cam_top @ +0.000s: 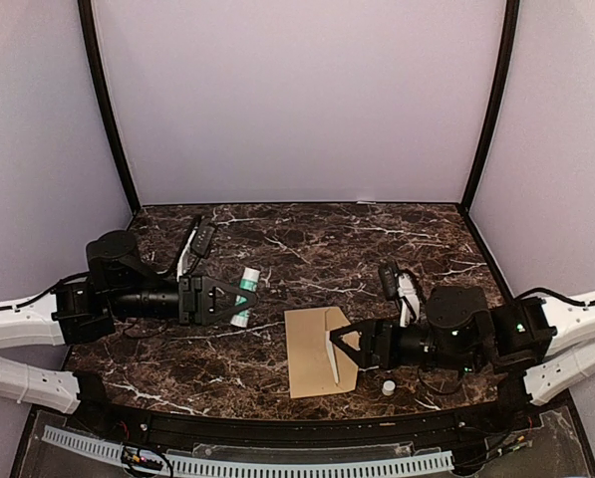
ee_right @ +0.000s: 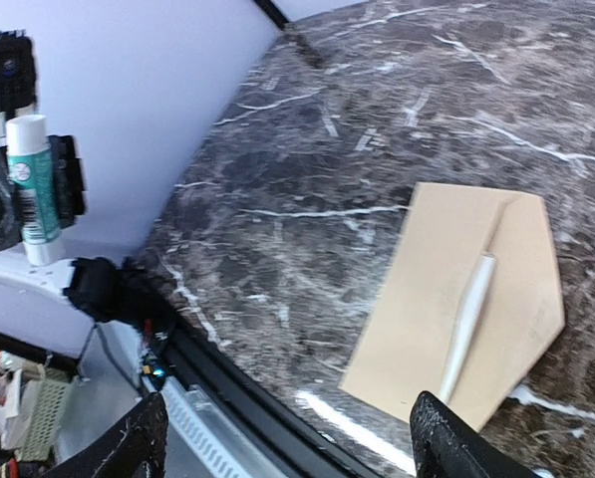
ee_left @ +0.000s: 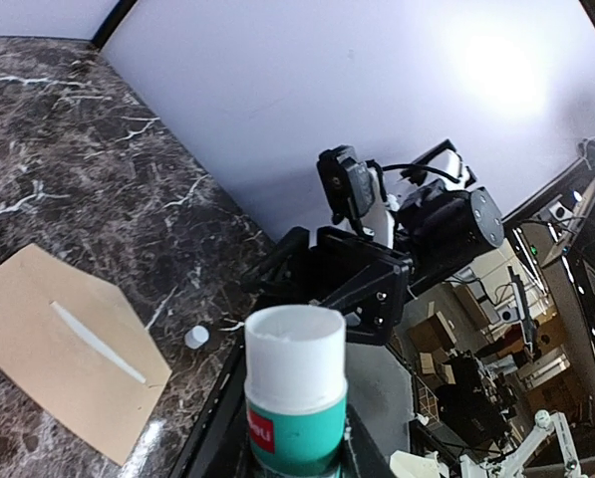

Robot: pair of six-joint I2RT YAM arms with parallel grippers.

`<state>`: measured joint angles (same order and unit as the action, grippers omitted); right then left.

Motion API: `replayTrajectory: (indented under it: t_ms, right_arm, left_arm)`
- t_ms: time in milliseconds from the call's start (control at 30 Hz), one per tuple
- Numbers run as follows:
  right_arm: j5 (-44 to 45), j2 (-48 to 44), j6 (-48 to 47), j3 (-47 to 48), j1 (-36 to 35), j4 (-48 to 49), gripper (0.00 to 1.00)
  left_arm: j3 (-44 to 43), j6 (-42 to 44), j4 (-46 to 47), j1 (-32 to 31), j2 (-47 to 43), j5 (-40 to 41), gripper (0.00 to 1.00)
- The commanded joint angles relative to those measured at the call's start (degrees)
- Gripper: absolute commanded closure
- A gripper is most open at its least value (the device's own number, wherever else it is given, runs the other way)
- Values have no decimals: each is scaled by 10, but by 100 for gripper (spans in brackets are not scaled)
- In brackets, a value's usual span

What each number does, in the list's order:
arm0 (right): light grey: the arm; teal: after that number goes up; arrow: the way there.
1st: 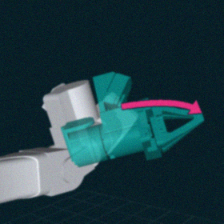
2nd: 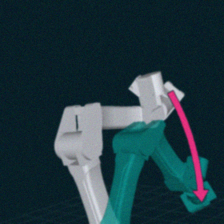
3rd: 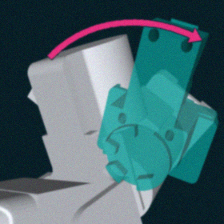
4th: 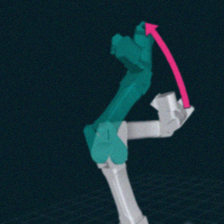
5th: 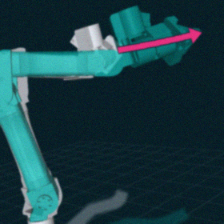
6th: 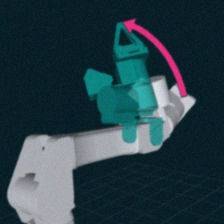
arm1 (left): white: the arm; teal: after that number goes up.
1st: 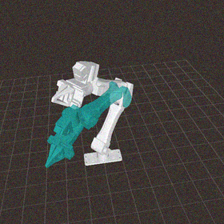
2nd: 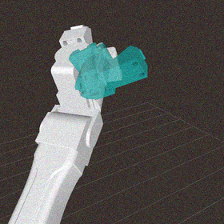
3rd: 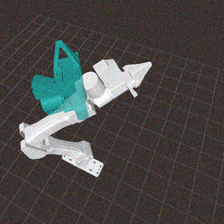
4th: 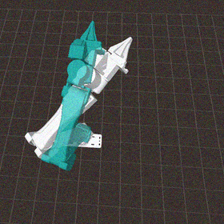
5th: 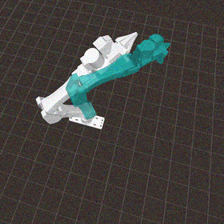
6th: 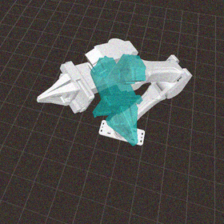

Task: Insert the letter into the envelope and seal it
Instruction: Place the solid glue cap at the center of the board.

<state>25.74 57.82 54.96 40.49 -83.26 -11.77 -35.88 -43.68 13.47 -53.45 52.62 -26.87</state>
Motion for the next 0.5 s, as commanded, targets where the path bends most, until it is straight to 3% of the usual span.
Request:
replayTrajectory:
  t_ms: [0,233,467]
  right_arm:
    - [-102,4,-80,35,1,167,20]
    - [-190,82,-109,114,-1,229,25]
    - [-209,131,-119,155,-6,272,32]
  left_arm:
    - [-39,-23,128,-58,21,84,100]
    - [-80,-20,199,-115,73,137,99]
    - [-93,-19,219,-139,94,145,99]
